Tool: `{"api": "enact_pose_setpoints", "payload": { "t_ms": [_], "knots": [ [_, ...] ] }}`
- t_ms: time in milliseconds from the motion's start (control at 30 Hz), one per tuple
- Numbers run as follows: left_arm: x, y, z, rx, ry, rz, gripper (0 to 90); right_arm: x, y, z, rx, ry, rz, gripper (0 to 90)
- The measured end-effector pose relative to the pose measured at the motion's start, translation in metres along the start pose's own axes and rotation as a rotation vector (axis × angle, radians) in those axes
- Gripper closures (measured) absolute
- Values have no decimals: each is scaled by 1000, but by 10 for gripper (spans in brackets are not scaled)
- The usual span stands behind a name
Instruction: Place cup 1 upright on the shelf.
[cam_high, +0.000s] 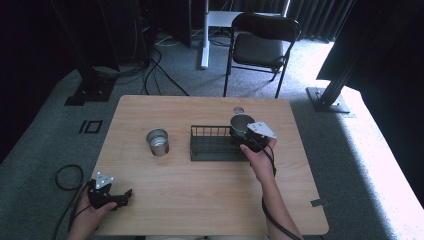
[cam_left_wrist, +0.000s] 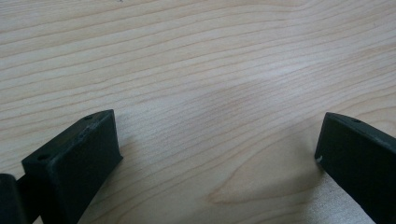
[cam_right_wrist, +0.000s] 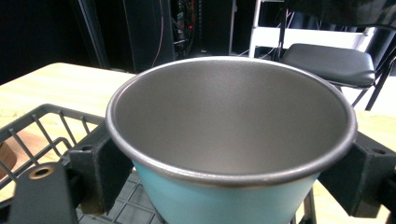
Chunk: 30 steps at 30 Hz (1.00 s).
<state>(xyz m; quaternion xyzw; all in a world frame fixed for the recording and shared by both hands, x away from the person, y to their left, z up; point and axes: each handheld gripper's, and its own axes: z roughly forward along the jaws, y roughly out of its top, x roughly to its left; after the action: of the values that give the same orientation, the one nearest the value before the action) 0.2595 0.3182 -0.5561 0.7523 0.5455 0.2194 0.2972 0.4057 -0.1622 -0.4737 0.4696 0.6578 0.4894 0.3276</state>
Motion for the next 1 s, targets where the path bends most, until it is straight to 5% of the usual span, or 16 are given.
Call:
{"api": "enact_pose_setpoints", "payload": {
  "t_ms": [867,1000],
  "knots": [
    [0,0,0,1,0,0,4,2,-10,-3,-15,-4,-2,120],
    [0,0,0,0,0,0,4,2,-11,-6,-18,-10,-46,114]
  ]
}}
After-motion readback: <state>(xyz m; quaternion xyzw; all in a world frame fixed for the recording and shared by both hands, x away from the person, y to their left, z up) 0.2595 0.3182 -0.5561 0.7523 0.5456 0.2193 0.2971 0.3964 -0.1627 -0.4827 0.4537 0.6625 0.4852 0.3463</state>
